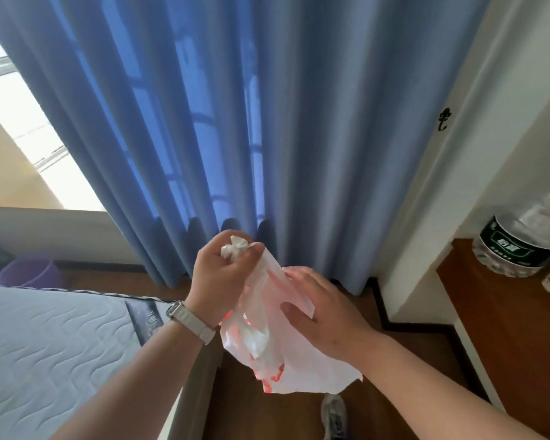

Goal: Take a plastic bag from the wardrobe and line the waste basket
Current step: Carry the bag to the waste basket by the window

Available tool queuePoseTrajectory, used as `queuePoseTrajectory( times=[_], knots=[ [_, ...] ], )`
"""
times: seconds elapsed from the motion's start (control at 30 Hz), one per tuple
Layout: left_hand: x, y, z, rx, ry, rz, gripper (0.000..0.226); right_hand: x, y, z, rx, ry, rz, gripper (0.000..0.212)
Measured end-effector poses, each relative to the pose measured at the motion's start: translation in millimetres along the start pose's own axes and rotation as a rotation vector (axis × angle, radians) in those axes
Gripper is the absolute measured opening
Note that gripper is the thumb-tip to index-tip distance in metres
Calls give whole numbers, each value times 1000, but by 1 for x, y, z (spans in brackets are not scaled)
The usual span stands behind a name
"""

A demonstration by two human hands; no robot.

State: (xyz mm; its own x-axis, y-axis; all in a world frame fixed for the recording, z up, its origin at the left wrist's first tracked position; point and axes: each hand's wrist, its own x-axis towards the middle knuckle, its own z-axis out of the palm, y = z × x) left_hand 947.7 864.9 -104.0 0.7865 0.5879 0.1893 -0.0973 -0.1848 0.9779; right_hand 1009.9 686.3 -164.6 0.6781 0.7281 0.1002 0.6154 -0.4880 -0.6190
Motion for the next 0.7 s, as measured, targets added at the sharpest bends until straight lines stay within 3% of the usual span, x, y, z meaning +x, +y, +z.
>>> queuePoseTrajectory(
  times=[0.43,0.57,0.7],
  knots=[
    [188,-22,54,186,220,26,24,225,91,-32,170,-216,-207,50],
    [229,-24,63,247,323,36,11,282,106,-43,179,-240,-292,49],
    [255,-25,56,276,403,31,12,321,106,-45,197,-286,-369,50]
  ],
)
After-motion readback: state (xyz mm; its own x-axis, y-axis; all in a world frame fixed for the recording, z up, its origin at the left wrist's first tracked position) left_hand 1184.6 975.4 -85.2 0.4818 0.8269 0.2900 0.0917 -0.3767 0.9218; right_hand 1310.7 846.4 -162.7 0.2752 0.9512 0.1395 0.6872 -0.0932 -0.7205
